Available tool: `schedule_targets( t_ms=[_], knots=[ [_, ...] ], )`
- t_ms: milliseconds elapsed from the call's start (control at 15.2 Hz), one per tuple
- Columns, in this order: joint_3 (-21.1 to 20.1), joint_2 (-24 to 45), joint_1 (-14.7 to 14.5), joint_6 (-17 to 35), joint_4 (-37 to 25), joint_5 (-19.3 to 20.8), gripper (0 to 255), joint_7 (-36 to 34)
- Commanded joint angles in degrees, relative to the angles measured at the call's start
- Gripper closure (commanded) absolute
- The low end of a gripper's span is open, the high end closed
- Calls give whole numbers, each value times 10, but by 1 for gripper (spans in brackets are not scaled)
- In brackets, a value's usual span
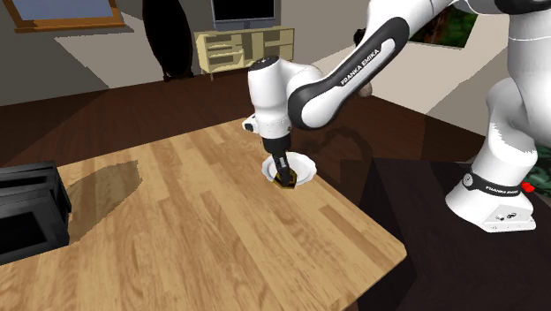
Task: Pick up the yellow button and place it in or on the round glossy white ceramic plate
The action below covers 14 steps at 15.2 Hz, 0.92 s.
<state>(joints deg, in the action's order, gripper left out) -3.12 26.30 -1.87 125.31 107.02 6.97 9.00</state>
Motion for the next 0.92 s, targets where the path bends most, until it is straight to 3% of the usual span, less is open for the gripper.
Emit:
schedule_targets(
  t_ms=[0,660,858],
  knots=[
    [7,-2,18,-3,-3,0,255,26],
    [43,7,104,5,-16,-1,255,146],
    [44,22,104,22,-13,0,255,144]
  ],
)
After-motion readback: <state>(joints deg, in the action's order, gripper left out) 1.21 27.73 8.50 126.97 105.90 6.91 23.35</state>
